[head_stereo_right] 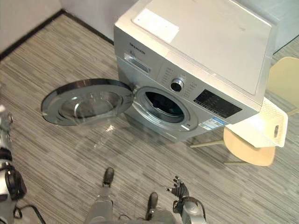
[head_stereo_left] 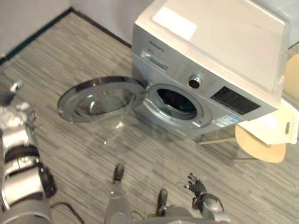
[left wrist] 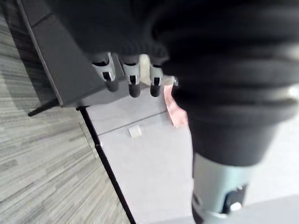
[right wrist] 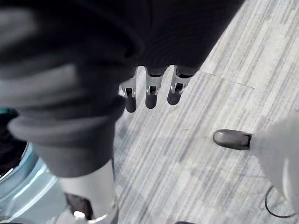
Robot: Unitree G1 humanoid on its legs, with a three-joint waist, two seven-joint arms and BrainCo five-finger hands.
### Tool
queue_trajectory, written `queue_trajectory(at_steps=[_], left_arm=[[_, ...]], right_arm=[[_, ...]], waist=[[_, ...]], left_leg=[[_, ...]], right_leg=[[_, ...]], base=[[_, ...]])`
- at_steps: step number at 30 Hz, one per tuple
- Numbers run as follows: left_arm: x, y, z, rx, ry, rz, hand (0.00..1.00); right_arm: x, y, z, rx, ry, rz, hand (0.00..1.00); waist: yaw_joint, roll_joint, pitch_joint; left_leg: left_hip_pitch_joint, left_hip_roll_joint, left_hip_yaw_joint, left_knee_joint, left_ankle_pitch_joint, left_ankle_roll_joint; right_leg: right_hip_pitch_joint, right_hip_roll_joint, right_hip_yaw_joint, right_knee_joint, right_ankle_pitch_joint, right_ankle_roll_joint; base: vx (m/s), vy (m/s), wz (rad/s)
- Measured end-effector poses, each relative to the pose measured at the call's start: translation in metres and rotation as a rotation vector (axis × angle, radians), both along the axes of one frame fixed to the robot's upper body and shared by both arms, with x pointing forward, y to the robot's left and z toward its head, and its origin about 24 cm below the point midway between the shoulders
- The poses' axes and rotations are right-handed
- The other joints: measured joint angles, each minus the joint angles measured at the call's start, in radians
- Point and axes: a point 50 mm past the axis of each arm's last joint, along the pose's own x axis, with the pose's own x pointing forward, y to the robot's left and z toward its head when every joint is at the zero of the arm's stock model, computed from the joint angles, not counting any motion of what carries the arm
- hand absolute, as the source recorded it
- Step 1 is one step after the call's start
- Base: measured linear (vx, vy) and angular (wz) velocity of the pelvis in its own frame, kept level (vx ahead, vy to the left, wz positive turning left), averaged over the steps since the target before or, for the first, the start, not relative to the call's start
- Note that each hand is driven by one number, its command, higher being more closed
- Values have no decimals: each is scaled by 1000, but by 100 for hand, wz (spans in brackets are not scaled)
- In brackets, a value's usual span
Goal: Pick up the laundry basket with both hands and put the clothes into the washing machine.
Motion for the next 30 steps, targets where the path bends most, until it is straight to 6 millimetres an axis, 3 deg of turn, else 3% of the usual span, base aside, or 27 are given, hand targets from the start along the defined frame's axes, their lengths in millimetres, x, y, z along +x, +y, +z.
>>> queue_trajectory(at_steps=[3,5,10,15,19,25,27,30], left_arm=[[14,-7,45,61,-33,-55,0],[21,-15,65,85,-52,-94,0],[31,-21,83,29,-48,-162,0],[39,-28,85,-51,-54,-245,0],[44,-33,78,-180,-141,-278,0],[55,-56,82,-126,-205,-370,0],[56,-64,69,-50,-179,-413,0],[64,-87,33,-48,-154,-548,0]], right_arm=[[4,8,4,15,-27,33,0],[3,8,7,35,-49,31,0],[-9,9,5,56,-36,14,0],[-21,14,2,87,-3,24,0],[-15,18,8,102,-41,28,0],[-8,19,15,115,-86,40,0],[-7,17,17,109,-97,42,0],[-8,9,16,77,-90,59,0]], waist=[[4,-22,35],[6,-26,46],[6,-44,79],[6,-60,90],[7,-61,91],[35,-75,101],[35,-75,101],[36,-67,101]], left_leg=[[-34,39,-4,0,10,-15],[-68,60,-13,0,17,-24],[-120,90,-22,0,27,-37],[-142,95,-21,0,27,-38],[-144,109,6,0,27,-38],[-140,142,47,32,11,-51],[-152,142,49,78,-13,-51],[-166,136,36,114,-40,-47]], right_leg=[[-38,33,4,-1,14,-14],[-69,53,2,-1,20,-17],[-111,84,1,-18,41,-24],[-113,93,0,-57,59,-24],[-112,99,12,-87,81,-23],[-113,118,63,-101,113,-16],[-110,118,79,-97,115,-13],[-110,115,77,-86,116,-11]], base=[[-78,-44,-18],[-102,-48,-13],[-41,-14,-10],[24,10,-1],[25,14,-16],[-14,18,-24],[-41,47,-14],[-54,50,5]])
